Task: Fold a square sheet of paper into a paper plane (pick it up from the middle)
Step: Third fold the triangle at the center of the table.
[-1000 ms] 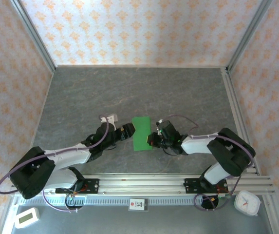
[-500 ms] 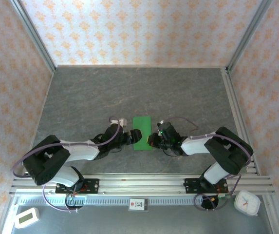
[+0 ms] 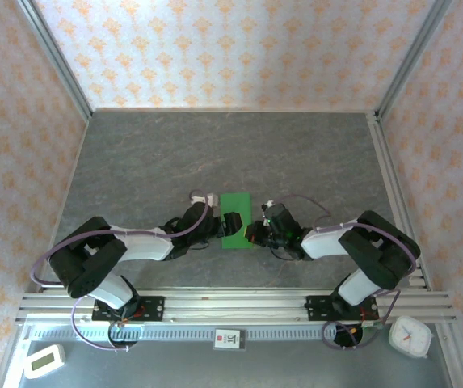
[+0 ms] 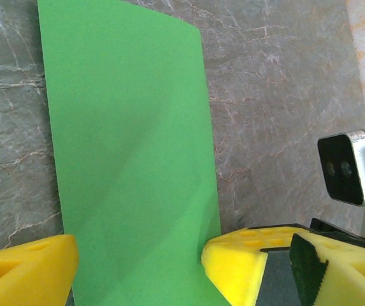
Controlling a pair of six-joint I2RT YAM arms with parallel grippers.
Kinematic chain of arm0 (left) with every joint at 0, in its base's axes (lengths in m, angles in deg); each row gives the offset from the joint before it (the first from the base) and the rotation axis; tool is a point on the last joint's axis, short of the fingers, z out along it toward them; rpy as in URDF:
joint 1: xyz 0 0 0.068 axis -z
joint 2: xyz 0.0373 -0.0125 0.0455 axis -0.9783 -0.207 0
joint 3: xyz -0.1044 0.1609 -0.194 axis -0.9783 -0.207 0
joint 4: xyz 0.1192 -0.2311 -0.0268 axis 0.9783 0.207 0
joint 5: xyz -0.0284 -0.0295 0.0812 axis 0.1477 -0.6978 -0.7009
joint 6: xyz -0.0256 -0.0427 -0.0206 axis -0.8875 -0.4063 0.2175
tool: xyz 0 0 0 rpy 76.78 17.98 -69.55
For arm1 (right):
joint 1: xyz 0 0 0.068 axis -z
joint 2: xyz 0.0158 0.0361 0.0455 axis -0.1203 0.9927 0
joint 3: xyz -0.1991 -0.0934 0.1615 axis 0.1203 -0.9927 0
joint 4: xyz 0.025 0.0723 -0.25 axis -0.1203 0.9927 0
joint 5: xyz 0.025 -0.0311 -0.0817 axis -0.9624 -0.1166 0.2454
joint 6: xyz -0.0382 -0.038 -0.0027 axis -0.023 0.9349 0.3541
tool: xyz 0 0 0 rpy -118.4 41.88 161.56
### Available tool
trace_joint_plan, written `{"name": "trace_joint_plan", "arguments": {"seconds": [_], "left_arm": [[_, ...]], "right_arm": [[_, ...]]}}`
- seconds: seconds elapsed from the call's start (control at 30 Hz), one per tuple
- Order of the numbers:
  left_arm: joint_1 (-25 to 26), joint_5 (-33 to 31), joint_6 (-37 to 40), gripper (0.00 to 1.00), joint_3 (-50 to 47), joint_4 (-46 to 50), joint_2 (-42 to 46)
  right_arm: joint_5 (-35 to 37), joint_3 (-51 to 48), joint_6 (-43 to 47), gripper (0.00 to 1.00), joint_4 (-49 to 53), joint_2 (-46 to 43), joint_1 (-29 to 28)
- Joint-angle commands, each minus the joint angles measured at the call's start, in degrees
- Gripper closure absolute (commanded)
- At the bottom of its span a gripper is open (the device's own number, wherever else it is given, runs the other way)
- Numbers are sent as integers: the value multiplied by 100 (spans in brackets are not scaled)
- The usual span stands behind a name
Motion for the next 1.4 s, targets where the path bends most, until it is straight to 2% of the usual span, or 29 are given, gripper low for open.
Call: {"name": "trace_joint_plan", "arguments": {"seconds": [0.0, 0.2, 0.6, 0.77, 1.13, 1.37], "left_arm": [[72, -411, -33, 13, 152, 413, 26], [97, -552, -51, 13, 286, 686, -113], [188, -178, 111, 12, 686, 601, -498], [198, -180, 125, 12, 701, 598, -370], [200, -4, -201, 12, -39, -515, 202], [176, 75, -79, 12, -124, -722, -24]], "right_arm": [[100, -171, -50, 100, 265, 89, -24], [76, -170, -50, 100, 224, 116, -24], [61, -169, -65, 100, 199, 123, -24], [62, -185, -61, 100, 215, 106, -24], [78, -212, -42, 100, 231, 132, -24], [78, -178, -34, 100, 241, 137, -24]]}}
